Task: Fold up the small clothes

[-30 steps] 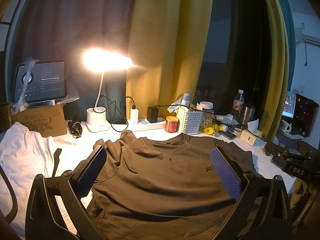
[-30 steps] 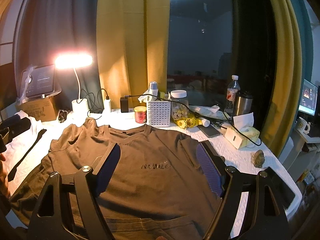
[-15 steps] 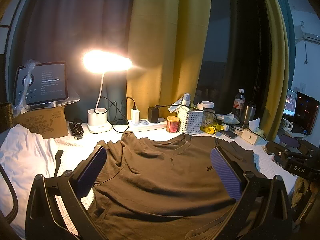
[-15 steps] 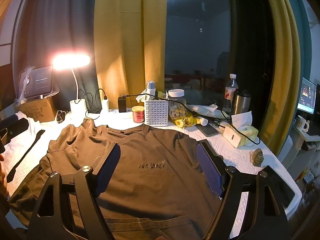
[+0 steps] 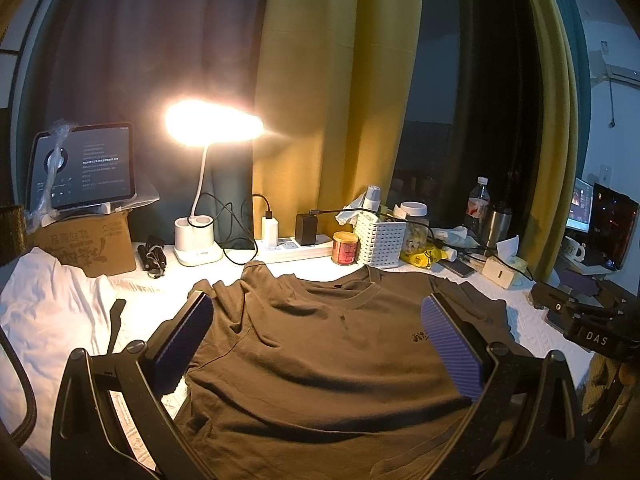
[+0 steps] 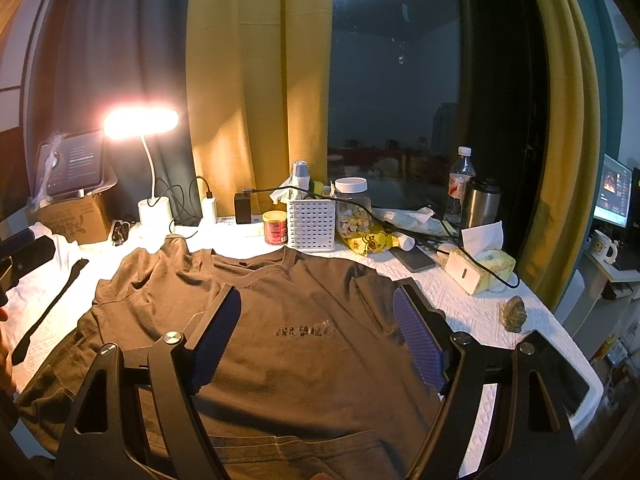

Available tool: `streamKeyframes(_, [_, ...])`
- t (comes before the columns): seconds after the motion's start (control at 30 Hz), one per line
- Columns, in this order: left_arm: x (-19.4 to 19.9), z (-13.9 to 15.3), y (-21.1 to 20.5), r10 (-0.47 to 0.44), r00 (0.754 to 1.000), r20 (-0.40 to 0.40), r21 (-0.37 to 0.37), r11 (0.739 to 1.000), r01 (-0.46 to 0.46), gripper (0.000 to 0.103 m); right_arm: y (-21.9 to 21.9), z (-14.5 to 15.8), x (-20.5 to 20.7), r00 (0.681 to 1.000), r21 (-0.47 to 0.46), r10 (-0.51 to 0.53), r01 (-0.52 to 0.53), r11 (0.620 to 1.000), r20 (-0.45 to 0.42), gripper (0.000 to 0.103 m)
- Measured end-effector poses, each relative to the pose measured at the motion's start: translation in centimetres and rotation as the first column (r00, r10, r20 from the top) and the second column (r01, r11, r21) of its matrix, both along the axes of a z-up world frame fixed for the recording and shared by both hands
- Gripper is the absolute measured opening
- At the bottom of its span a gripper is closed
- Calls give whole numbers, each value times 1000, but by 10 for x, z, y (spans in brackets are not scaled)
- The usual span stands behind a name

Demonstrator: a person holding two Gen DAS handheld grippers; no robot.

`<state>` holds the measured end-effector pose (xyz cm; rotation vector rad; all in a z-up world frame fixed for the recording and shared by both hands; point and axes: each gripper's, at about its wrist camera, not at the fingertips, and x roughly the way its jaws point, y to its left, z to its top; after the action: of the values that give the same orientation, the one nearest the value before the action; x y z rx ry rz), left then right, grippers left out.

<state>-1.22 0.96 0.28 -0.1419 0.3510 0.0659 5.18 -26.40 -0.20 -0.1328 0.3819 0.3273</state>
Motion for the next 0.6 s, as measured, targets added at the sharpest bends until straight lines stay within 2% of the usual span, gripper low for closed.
streamKeyframes(0.6, [3, 1, -5, -12, 1000, 5, -7, 1000, 12, 102, -6, -3, 1, 1000, 5, -1, 1, 1000, -4, 81])
